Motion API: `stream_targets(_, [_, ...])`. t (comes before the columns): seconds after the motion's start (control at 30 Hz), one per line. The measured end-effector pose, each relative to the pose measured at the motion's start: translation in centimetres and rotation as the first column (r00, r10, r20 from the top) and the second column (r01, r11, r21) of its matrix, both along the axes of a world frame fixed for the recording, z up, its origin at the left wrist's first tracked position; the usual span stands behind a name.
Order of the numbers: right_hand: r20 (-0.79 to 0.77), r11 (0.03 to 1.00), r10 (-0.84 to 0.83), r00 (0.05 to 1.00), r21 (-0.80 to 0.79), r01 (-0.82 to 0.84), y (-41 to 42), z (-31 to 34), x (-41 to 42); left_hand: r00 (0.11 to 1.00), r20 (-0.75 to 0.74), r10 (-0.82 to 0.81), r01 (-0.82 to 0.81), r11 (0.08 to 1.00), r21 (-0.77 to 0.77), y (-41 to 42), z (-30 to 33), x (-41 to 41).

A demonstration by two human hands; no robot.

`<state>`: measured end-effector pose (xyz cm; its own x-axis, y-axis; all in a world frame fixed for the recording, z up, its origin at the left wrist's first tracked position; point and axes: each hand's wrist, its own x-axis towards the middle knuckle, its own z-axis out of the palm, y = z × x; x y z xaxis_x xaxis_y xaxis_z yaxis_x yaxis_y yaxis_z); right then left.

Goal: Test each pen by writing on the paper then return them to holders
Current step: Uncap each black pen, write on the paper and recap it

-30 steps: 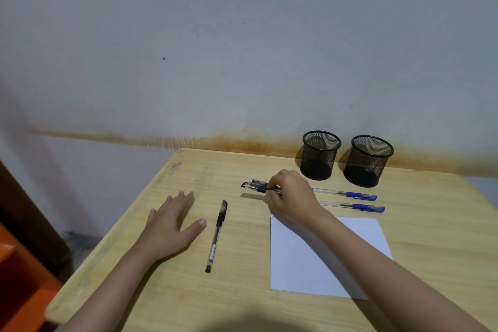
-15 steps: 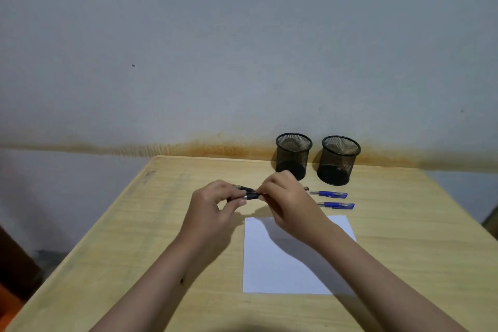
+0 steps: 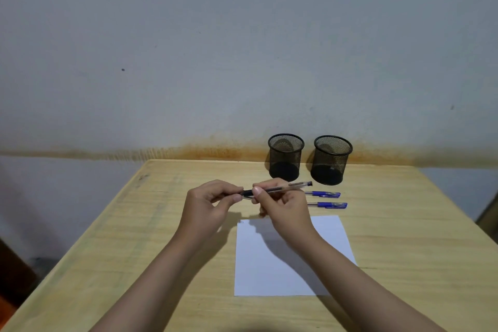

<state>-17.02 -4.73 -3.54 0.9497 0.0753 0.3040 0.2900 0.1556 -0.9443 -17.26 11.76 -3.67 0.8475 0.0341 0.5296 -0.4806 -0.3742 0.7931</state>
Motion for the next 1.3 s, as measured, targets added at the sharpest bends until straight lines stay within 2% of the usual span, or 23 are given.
stream_targets(0.27, [0.081, 0.999, -0.007, 0.997, -0.048, 0.011, 1.2, 0.2, -1.0, 0.996, 0.074, -0.054, 0.047, 0.994, 0.1, 2.6, 0.7, 0.3])
stream_targets(0.4, [0.148, 0.993, -0.025, 0.989, -0.109, 0.042, 1.8, 0.0, -1.6, 0.997, 0.046, -0.063, 0.056, 0.989, 0.137, 2.7, 0.8, 0.3])
stream_targets(0.47, [0.195, 0.987, -0.133, 0.972, -0.066, 0.148, 0.7, 0.3, -1.5, 0.994, -0.009, 0.111, -0.11, 0.992, 0.061, 5.3, 0.5, 0.6])
stream_targets(0.53, [0.228, 0.969, -0.243, 0.943, 0.009, 0.248, -1.7, 0.8, -0.9, 0.939, -0.077, 0.335, -0.337, 0.942, -0.01, 9.8, 0.6, 0.5])
stream_targets(0.6, [0.22, 0.962, -0.27, 0.937, 0.022, 0.272, -3.2, 0.9, -0.6, 0.903, -0.142, 0.405, -0.404, 0.914, 0.041, 12.6, 1.0, 0.0])
stream_targets(0.67, [0.184, 0.973, -0.223, 0.957, -0.013, 0.229, -2.6, 0.4, -0.9, 0.892, -0.205, 0.404, -0.389, 0.915, 0.112, 12.4, 0.3, -0.2])
stream_targets(0.8, [0.132, 0.988, -0.146, 0.98, -0.035, 0.152, -0.5, -0.5, -1.2, 0.834, -0.329, 0.443, -0.423, 0.896, 0.133, 11.2, -2.9, -0.4])
stream_targets(0.9, [0.107, 0.989, -0.144, 0.984, -0.03, 0.148, -0.5, -0.9, -1.1, 0.833, -0.336, 0.439, -0.377, 0.896, 0.233, 12.0, -4.3, -0.6])
stream_targets(1.03, [0.084, 0.989, -0.136, 0.987, -0.039, 0.14, -0.4, -1.3, -1.2, 0.854, -0.276, 0.442, -0.353, 0.88, 0.318, 11.7, -5.1, -0.8])
stream_targets(1.3, [0.071, 0.991, -0.128, 0.989, -0.037, 0.131, -0.5, -1.5, -1.3, 0.872, -0.294, 0.39, -0.303, 0.904, 0.301, 11.9, -4.7, -1.1])
